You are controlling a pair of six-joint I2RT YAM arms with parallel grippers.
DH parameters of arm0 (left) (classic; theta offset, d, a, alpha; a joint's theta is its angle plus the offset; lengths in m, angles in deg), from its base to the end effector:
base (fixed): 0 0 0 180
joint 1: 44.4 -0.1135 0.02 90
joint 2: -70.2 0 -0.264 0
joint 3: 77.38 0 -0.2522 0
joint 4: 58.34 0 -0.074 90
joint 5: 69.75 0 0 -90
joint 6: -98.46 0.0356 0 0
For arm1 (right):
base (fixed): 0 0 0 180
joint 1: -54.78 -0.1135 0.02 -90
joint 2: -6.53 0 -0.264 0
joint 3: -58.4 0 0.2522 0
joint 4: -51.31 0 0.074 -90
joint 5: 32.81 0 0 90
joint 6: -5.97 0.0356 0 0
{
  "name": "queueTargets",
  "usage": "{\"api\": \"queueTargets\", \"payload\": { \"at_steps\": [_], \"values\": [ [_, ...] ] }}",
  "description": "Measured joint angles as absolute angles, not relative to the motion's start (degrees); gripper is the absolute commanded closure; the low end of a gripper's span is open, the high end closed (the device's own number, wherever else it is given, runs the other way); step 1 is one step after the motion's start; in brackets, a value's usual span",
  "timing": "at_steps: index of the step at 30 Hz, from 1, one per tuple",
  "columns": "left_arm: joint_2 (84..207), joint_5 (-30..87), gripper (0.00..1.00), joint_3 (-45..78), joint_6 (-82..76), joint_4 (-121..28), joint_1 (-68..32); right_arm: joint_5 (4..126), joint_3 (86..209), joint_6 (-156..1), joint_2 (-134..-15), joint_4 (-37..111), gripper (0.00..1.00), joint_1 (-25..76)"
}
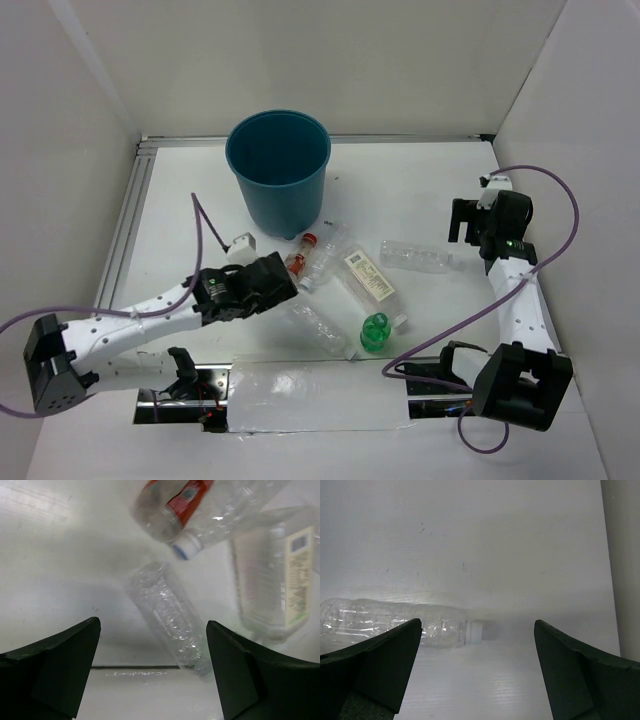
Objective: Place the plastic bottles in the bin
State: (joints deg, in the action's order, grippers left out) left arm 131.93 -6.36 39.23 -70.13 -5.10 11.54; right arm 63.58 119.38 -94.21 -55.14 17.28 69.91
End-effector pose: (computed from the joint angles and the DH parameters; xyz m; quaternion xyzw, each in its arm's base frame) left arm 0.1324 -0.1674 0.2704 -0.2547 0.8862 -0.2113 0.3242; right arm 0.2296 -0.0580 0.2805 0.0124 0.8848 -0.0533 0.4628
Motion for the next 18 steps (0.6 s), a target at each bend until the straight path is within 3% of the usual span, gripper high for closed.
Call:
{"api": "queueTargets", "payload": {
  "at_steps": [13, 14, 15, 16, 18],
  "values": [
    [144.61, -9.66, 0.0, 32.22, -95.44, 7.1, 13.86, 65.75, 117.72, -97.55, -54.35, 15.24, 0.0, 69.91],
    [145.4, -9.79, 0.0, 31.85, -96.07, 7.16, 13.86, 66.34, 117.48, -98.14, -54.35, 14.87, 0.07, 69.91],
    [146.38, -9.79, 0.0, 31.52, -96.88, 7.16, 13.86, 66.91, 117.2, -98.82, -54.37, 14.67, 0.6, 69.91],
    [147.34, -9.73, 0.0, 31.34, -97.25, 7.21, 13.86, 67.37, 116.81, -99.65, -54.35, 14.57, 0.71, 69.91],
    [149.53, -9.46, 0.0, 31.08, -98.21, 7.25, 13.79, 68.33, 116.41, -99.6, -54.35, 14.22, 0.67, 69.91]
  ]
}}
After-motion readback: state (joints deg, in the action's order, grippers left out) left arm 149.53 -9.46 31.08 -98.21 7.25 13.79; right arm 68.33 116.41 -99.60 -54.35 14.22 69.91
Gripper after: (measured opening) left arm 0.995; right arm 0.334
